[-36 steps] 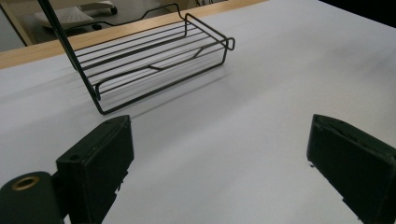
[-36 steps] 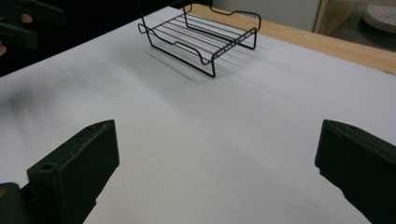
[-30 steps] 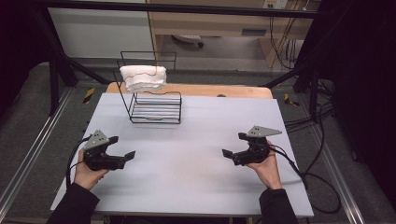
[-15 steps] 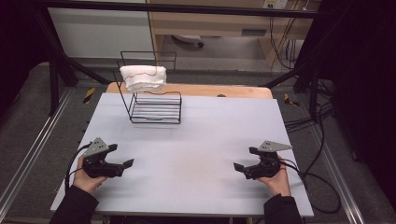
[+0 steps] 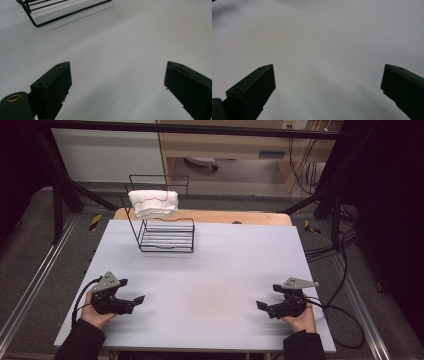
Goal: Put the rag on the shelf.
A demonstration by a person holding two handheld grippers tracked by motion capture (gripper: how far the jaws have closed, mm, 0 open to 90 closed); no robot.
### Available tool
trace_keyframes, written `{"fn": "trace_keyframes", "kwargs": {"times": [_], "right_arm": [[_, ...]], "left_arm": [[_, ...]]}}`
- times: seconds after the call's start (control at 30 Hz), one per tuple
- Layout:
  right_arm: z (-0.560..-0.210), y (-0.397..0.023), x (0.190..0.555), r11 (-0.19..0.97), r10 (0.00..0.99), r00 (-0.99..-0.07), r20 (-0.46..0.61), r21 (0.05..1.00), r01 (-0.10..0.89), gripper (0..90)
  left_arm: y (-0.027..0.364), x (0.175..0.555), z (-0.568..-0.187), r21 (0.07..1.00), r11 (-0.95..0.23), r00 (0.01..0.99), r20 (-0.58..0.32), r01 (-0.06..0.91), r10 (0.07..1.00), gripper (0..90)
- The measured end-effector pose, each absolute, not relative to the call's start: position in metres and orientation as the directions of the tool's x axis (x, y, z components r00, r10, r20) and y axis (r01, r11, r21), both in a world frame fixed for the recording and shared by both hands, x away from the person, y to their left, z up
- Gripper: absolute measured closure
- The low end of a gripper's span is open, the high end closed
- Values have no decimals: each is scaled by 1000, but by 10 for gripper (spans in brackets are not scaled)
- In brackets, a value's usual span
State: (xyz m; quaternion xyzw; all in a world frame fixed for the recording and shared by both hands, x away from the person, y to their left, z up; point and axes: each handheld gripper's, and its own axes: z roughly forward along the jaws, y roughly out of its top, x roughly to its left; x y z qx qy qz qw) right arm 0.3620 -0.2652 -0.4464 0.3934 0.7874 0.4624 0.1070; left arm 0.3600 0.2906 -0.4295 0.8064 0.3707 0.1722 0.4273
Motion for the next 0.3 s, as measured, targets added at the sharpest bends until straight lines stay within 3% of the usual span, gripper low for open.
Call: {"fn": "trace_keyframes", "kwargs": {"times": [0.3], "right_arm": [[-447,-265,362,263,716,-670,194,815,517,1]], "left_arm": [[290,359,-431,814,-362,669,-43,454,742,75]]}}
